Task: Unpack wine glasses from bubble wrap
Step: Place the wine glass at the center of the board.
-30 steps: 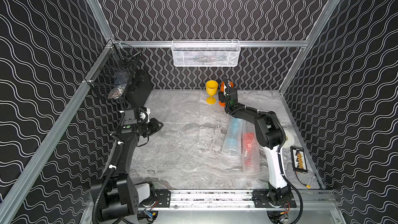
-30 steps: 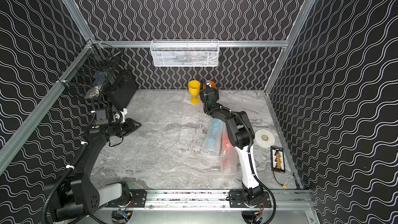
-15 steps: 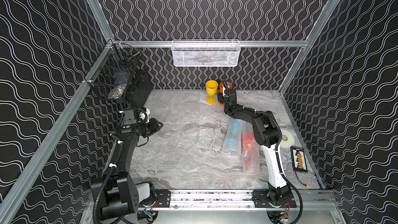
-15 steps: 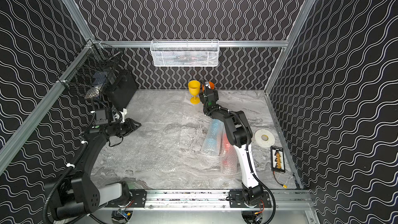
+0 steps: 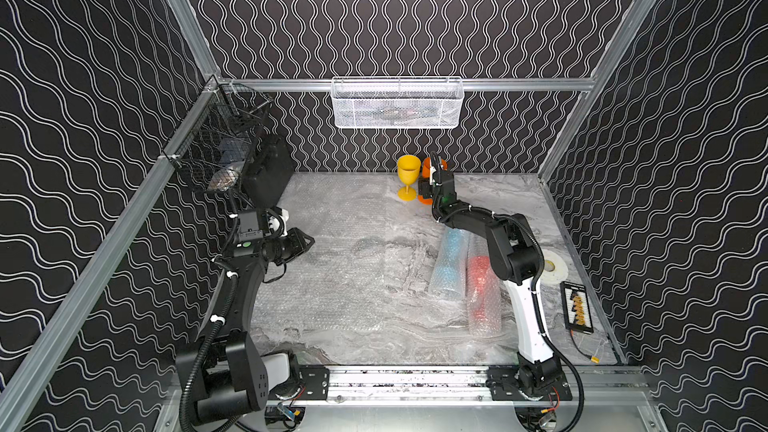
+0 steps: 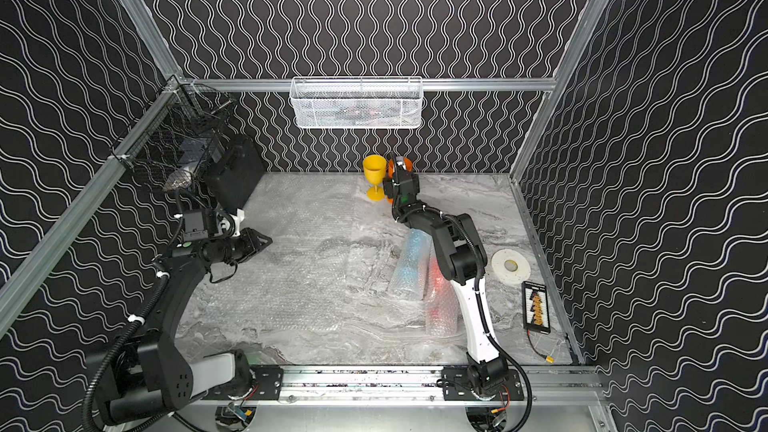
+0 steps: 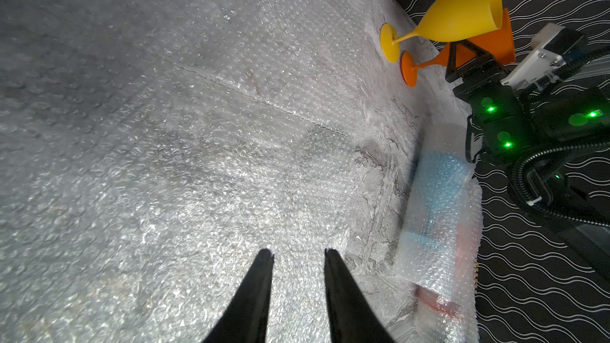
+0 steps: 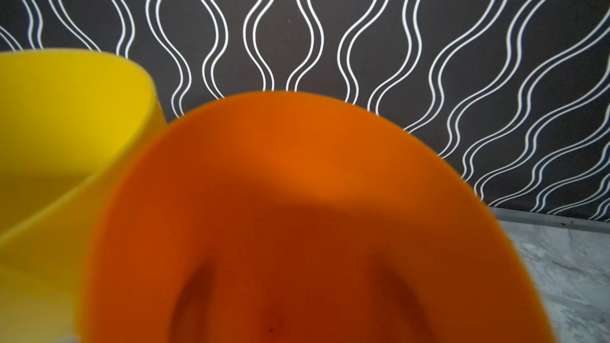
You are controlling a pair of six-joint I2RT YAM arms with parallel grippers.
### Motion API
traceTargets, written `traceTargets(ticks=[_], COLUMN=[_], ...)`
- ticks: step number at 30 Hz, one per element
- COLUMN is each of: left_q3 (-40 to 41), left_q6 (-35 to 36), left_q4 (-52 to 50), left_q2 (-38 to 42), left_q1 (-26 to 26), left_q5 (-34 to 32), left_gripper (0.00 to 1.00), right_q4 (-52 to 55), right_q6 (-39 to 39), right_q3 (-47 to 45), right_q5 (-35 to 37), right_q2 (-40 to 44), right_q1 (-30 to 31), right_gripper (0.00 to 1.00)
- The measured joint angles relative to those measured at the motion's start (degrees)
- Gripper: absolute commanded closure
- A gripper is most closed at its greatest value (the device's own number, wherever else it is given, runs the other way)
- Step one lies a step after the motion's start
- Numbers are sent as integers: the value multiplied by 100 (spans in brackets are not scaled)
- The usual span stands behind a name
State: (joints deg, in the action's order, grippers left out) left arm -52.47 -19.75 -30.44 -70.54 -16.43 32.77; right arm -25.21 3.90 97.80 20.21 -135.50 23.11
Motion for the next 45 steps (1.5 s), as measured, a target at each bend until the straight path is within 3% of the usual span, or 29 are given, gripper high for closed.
traceTargets(ticks=[21,38,45], left_q3=[7,15,31], left_q6=[0,0,0], left_q4=[20,42,44], left_q2=[-2,-9,-15], left_q1=[-48,-68,-83], left_q5=[59,111,140], left_gripper=[68,68,68], right_q4=[127,238,306], right_q6=[420,269,103], right_q3=[205,494,428], right_q5=[181,179,173], right_q2=[-232,-350,-343], right_q1=[116,262,264], right_gripper=[18,17,12])
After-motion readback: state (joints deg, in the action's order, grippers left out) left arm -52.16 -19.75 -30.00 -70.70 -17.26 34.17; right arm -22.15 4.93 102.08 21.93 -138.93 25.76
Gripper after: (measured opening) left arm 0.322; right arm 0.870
